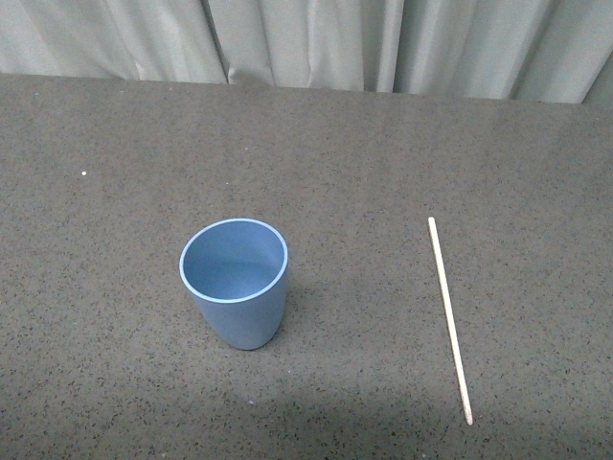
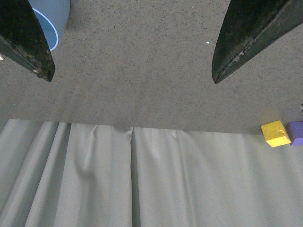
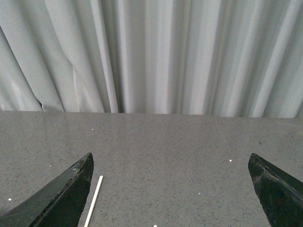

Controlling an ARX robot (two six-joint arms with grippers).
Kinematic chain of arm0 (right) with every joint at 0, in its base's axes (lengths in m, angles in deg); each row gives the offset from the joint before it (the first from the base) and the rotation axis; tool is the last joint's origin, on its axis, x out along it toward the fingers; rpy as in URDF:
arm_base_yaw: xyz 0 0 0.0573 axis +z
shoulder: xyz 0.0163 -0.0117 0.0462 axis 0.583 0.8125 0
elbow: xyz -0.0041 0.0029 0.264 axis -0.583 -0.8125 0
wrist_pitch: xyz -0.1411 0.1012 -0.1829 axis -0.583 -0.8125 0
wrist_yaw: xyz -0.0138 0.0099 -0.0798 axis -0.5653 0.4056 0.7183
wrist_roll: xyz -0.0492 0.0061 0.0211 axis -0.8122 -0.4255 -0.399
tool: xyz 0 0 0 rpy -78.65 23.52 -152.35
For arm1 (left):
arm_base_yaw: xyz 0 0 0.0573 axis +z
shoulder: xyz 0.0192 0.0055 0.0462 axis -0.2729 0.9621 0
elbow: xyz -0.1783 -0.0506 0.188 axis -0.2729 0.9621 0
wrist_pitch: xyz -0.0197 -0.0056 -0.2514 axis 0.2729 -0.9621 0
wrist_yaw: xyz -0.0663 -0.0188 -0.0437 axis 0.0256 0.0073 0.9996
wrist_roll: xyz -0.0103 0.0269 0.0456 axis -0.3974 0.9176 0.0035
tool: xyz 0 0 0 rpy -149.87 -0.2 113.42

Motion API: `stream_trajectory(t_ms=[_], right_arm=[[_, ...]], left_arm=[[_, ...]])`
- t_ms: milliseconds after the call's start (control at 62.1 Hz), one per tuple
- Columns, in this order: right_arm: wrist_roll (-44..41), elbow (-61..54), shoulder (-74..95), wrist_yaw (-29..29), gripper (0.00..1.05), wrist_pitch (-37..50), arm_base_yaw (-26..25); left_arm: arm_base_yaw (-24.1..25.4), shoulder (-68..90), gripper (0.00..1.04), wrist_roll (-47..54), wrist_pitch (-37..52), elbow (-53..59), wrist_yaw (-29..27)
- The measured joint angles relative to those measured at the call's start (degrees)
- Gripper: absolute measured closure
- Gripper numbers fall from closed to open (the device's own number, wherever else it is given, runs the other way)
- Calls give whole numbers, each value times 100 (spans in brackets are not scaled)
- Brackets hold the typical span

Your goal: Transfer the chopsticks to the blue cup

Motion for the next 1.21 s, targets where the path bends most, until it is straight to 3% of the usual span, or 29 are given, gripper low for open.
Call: stream_trajectory(t_ms=[338,370,402,451,789,1030,1207], right_arm=[[2,0,0,4,9,0,0],[-155,15,57,345,9,-57,105],[-457,101,295,1078,9,-199,352],[-597,240,817,1475,9,-306,516],[-24,1539,5886,398,9,1043,1010],[708,3108,9099,149,9,680,1427],[1027,3950,10148,39,9,238,1600]], left_arm=[[0,0,7,0,0,0,0],[0,0,7,0,0,0,0],[0,0,7,0,0,0,0],[0,0,7,0,0,0,-11],[0,0,7,0,0,0,0],[0,0,7,0,0,0,0],[0,0,7,0,0,0,0]])
